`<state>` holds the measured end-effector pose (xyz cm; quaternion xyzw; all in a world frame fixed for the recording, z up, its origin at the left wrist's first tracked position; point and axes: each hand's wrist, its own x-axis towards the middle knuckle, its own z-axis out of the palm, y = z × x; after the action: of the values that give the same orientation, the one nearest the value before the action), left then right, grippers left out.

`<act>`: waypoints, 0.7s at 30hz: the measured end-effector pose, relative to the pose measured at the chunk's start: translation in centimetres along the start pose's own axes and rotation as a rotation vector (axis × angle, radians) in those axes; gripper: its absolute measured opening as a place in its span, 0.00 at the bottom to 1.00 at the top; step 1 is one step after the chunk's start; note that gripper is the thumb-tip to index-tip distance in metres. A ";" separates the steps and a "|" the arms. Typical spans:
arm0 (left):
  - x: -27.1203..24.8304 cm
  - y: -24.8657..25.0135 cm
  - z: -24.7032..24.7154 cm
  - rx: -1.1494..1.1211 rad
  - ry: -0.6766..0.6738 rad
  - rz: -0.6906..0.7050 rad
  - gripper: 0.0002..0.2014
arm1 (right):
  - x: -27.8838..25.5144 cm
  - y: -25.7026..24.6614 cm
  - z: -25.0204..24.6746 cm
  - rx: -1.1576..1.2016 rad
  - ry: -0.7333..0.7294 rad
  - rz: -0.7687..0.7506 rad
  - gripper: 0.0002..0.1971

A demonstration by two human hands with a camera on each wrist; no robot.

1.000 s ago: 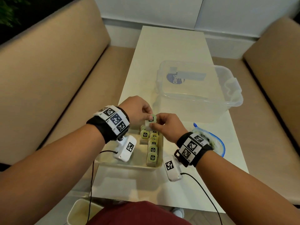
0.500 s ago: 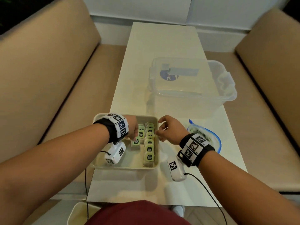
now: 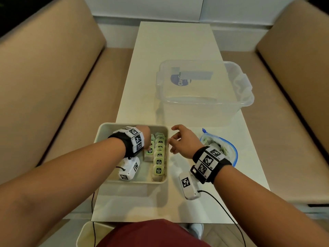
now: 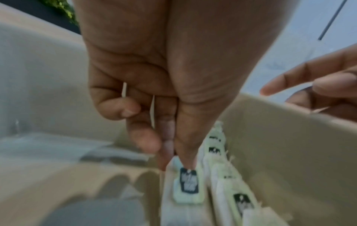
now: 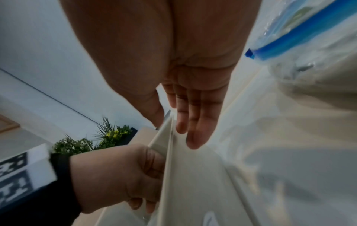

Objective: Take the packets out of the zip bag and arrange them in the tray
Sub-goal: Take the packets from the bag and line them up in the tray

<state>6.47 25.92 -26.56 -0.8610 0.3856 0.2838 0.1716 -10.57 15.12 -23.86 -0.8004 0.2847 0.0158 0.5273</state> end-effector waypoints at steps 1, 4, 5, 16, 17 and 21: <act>-1.0 0.2 -0.8 -0.019 0.021 -0.003 0.12 | -0.2 0.1 -0.6 0.002 0.013 -0.008 0.18; -4.3 1.5 -3.6 -0.064 0.140 -0.006 0.09 | -1.2 1.3 -3.7 0.004 0.071 -0.017 0.13; -5.4 2.4 -4.7 -0.086 0.192 0.011 0.09 | -1.6 1.9 -5.0 -0.008 0.099 -0.021 0.12; -5.7 20.2 -5.1 -0.249 0.165 0.346 0.09 | -4.9 9.4 -13.7 -0.519 0.114 -0.004 0.05; -4.9 21.0 -4.5 -0.216 0.155 0.273 0.08 | -5.0 9.9 -13.8 -0.560 0.099 -0.003 0.05; -2.4 21.6 -2.0 -0.220 0.167 0.012 0.16 | -5.4 11.1 -13.5 -0.634 0.091 -0.016 0.07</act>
<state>-10.54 12.39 -25.20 -0.8929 0.3701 0.2530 0.0418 -24.03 2.83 -25.44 -0.9270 0.2825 0.0637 0.2385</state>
